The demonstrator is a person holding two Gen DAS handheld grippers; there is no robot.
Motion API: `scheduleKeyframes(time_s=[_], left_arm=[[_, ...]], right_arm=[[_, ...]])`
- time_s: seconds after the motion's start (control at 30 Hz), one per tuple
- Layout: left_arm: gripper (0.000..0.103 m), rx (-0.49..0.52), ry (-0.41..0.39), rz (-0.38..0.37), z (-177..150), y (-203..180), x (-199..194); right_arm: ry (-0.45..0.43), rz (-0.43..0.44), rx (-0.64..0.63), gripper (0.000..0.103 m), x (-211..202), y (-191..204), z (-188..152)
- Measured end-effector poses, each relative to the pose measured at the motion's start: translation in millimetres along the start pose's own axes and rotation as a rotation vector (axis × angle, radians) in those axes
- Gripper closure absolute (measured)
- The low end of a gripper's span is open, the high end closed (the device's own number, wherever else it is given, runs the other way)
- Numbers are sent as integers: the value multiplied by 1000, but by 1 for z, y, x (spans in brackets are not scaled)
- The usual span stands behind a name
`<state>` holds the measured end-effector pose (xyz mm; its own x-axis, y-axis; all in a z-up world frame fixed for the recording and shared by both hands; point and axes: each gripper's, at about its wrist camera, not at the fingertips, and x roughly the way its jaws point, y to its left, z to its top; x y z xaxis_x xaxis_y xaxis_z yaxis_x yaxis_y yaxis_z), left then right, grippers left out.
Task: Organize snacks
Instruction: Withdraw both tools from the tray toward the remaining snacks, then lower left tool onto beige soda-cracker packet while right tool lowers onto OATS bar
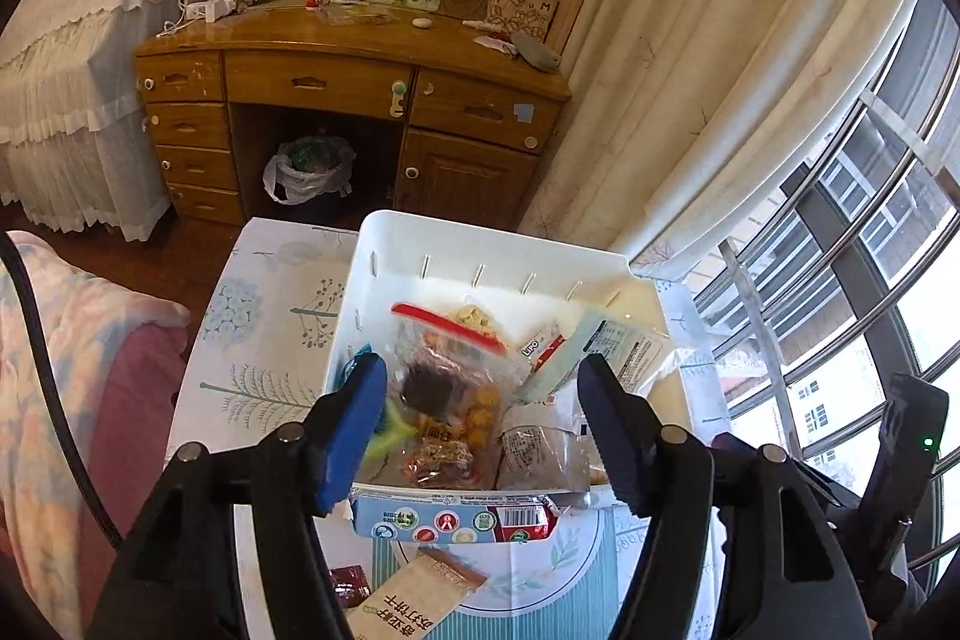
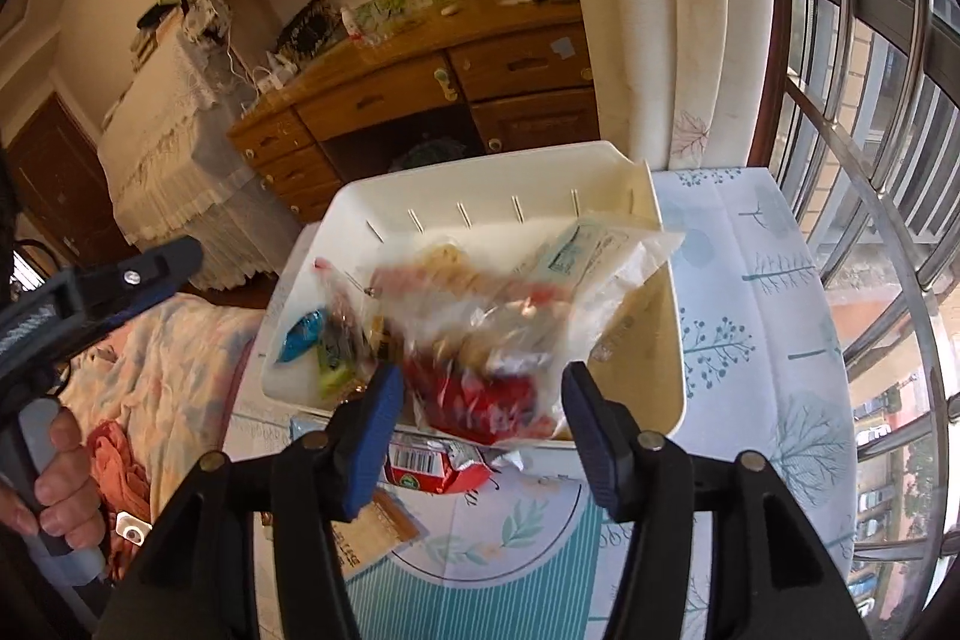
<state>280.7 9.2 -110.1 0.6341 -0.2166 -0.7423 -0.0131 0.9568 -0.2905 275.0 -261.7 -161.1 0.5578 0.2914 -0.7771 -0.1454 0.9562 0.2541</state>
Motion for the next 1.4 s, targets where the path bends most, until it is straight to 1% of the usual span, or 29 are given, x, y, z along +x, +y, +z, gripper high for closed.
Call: scheduleKeyframes(time_s=[0.03, 0.1, 0.17, 0.27, 0.4, 0.6, 0.67, 0.87, 1.03, 1.13, 1.27, 1.4], left_arm=[[34, -6, 2, -1, 0, 1, -3], [32, -18, -2, 2, -1, 3, -12], [32, -19, -6, 10, -2, 6, -21], [32, -19, -7, 16, -6, 12, -33], [32, -16, -10, 5, -15, 24, -54], [31, -10, -8, -5, -33, 43, -92], [28, -6, 3, 2, -42, 49, -104], [27, -8, 41, -14, -68, 69, -131], [26, -14, 82, -40, -90, 86, -141], [22, -15, 105, -44, -102, 93, -140], [22, -41, 162, -55, -118, 103, -136], [22, -59, 206, -63, -128, 107, -129]], right_arm=[[-3, 8, 6, 40, -1, 0, 0], [-8, 12, 14, 33, -5, 3, -2], [-17, 7, 16, 30, -10, 5, -5], [-35, 3, 34, 30, -20, 9, -10], [-68, -18, 58, 30, -36, 16, -20], [-104, -47, 69, 30, -65, 38, -43], [-114, -59, 75, 30, -74, 46, -55], [-126, -81, 94, 30, -93, 66, -86], [-143, -110, 102, 30, -105, 80, -111], [-161, -136, 93, 30, -110, 87, -124], [-166, -165, 84, 30, -114, 96, -139], [-169, -198, 62, 30, -116, 100, -151]])
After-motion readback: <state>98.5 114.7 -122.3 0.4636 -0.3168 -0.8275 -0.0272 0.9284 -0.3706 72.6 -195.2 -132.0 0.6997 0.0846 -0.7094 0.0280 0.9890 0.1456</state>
